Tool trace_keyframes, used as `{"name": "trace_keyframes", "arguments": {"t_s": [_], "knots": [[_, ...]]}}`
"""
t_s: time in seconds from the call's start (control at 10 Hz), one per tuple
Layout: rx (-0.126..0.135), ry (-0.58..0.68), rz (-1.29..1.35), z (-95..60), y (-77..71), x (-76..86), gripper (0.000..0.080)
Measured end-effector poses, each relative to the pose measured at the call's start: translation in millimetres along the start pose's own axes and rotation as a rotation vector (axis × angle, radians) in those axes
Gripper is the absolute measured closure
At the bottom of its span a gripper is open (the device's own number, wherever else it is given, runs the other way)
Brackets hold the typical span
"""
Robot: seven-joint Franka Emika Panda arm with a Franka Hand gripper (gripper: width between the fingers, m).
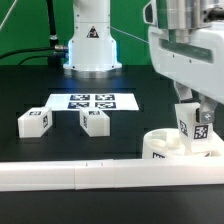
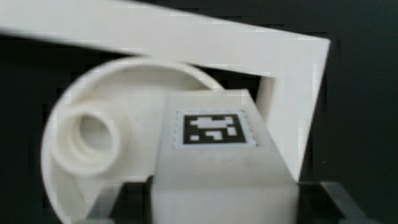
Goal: Assemble stool
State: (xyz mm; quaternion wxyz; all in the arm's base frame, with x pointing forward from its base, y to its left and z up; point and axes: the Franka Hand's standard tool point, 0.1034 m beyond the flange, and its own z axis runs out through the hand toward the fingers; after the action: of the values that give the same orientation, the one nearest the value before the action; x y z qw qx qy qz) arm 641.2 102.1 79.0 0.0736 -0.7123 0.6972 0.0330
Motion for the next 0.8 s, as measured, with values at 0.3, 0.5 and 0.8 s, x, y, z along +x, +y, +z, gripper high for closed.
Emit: {"name": "trace_keyframes", "arguments": {"t_s": [0.3,0.5,0.8], "knots": [[0.053,-0.032,0.305,0.5,3.3,-2.6,0.0462],[0.052,-0.043,0.332,0.8,3.4,-3.5,0.0358],[0.045,-0.043,0.112,-2.7,5.0,-7.4,0.0166]]}}
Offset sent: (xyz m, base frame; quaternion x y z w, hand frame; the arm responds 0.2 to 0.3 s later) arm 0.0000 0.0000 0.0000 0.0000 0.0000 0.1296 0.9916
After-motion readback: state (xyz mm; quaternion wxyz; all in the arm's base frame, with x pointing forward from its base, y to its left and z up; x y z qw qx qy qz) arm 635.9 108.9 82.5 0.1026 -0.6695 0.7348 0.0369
